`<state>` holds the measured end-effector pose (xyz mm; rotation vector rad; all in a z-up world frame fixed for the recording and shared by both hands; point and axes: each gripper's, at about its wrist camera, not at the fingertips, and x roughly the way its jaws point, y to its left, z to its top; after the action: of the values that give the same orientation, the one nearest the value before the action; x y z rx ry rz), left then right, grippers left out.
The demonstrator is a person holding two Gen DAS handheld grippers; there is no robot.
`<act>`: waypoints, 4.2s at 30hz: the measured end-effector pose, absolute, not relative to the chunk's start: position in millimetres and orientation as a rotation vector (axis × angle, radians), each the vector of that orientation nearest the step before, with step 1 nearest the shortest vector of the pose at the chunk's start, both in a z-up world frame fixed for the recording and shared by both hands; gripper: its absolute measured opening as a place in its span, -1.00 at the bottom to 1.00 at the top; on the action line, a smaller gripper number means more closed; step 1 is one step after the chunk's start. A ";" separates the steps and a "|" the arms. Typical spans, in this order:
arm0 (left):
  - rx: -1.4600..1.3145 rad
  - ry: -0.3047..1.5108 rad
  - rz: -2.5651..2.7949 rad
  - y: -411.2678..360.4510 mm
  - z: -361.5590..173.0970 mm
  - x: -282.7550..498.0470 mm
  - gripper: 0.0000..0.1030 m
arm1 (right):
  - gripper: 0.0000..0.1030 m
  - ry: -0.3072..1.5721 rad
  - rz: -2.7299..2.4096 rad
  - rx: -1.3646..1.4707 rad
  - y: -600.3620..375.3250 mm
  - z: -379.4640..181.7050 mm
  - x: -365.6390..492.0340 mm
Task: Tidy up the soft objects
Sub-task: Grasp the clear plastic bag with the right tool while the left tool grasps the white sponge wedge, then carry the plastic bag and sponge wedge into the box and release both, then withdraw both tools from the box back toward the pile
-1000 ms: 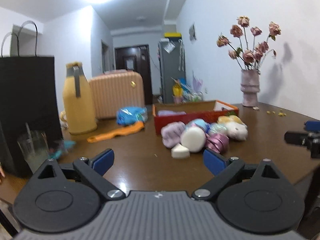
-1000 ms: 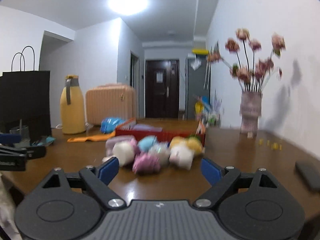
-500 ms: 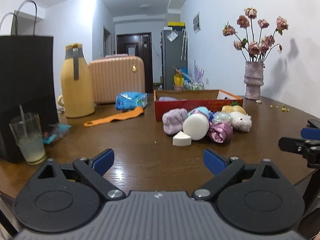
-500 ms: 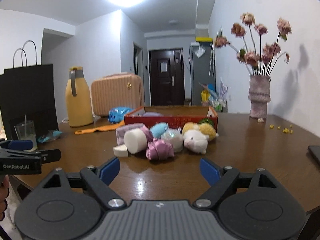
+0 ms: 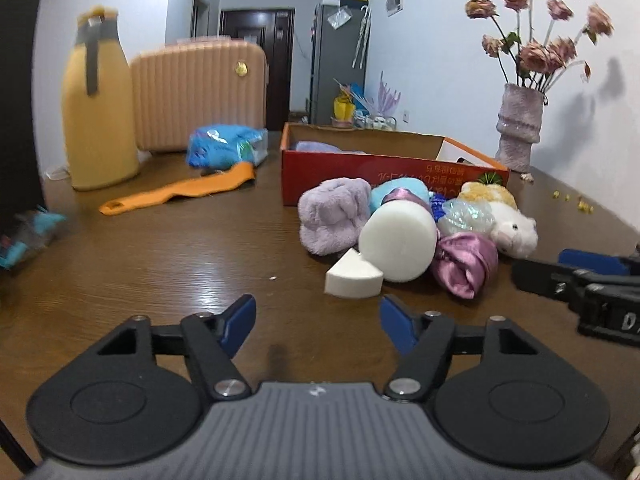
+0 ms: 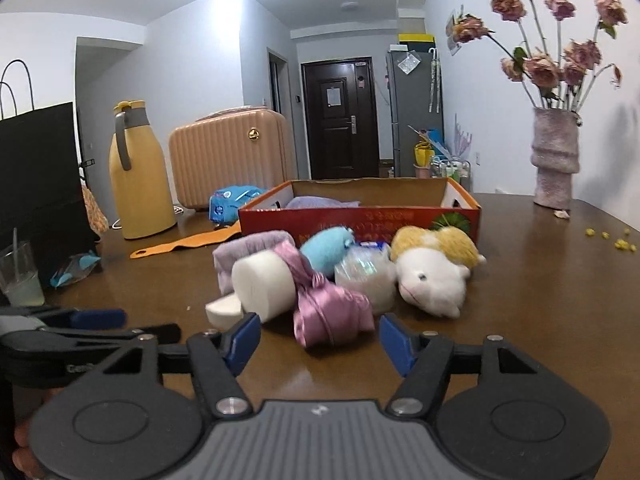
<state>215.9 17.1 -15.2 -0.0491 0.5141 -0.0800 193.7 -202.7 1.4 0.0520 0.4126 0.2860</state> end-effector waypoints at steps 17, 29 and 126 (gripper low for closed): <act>-0.044 0.629 -0.193 -0.6 -28.8 289.6 -0.31 | 0.14 0.426 0.219 0.083 -216.3 -4.1 290.0; -0.002 0.589 -0.151 1.8 -15.1 241.3 -0.37 | -0.73 0.434 0.241 0.080 -214.7 -4.5 290.5; 0.088 0.280 -0.115 -1.2 109.5 166.1 0.61 | 0.18 0.362 0.253 0.033 -300.5 101.4 222.0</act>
<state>166.1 -1.2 109.5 0.0883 0.2802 -0.1154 222.0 -300.5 101.4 0.0328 0.3621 0.2531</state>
